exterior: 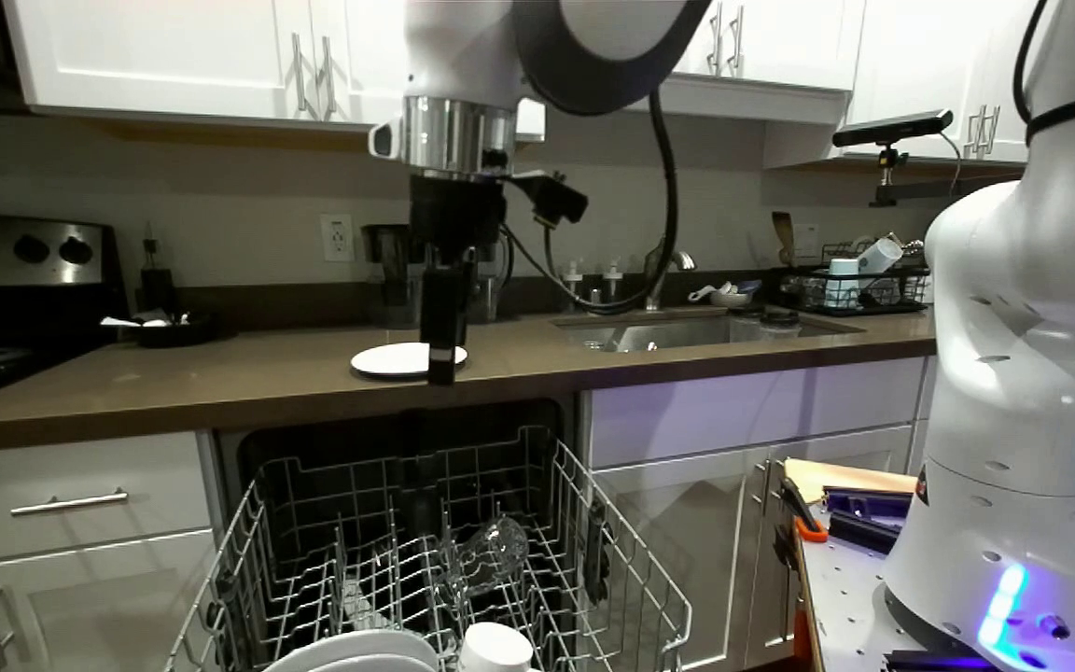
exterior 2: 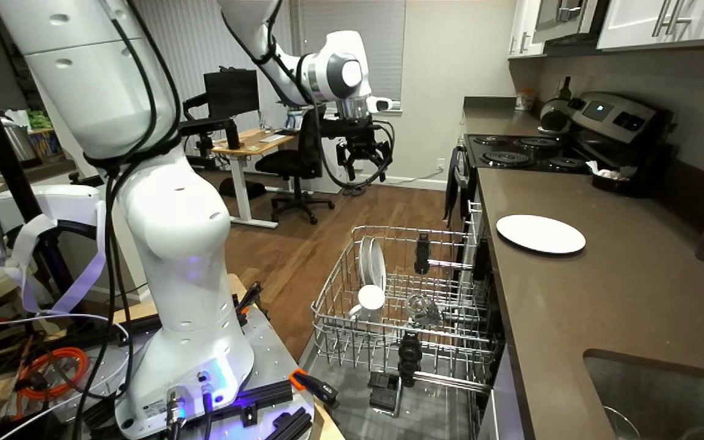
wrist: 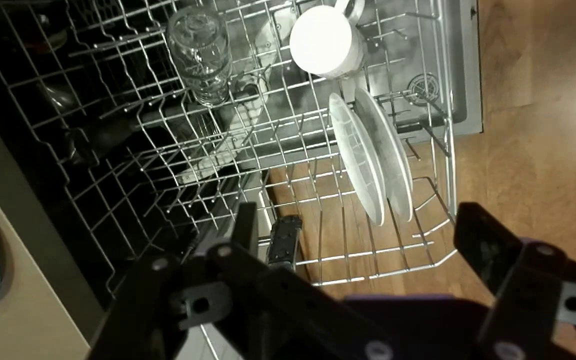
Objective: Remove one white plate from the dishwasher and place it on top of the white plate on the countertop
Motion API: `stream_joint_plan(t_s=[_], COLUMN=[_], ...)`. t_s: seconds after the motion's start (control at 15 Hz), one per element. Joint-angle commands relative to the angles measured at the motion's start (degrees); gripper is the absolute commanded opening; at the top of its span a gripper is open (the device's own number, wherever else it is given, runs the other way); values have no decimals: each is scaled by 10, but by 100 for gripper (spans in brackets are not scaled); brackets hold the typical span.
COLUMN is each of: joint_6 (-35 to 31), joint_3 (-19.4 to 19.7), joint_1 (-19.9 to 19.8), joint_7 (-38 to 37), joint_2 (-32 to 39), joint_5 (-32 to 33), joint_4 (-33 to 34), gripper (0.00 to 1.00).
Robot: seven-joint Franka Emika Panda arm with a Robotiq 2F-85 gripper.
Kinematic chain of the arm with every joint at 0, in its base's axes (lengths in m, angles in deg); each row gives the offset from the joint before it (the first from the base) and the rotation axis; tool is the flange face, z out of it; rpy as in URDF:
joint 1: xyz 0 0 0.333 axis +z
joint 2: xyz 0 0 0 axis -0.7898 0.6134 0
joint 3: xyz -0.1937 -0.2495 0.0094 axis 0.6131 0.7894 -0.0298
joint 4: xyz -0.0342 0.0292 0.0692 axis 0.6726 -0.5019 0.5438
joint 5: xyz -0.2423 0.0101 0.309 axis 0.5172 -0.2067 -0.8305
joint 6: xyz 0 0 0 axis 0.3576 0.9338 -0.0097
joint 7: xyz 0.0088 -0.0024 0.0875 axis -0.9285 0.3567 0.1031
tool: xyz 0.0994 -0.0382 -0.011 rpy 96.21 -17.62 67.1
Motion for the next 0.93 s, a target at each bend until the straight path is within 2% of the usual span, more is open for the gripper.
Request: stream_joint_plan(t_s=[0.0, 0.2, 0.4, 0.87], joint_6=[4, 11, 5, 11], joint_3=[21, 37, 44, 39], joint_1=[10, 29, 47, 64], joint_7=[22, 28, 42, 83], joint_2=[148, 241, 311, 418], joint_5=[59, 88, 74, 40], joint_4=[121, 204, 258, 318], gripper=[100, 100, 100, 100])
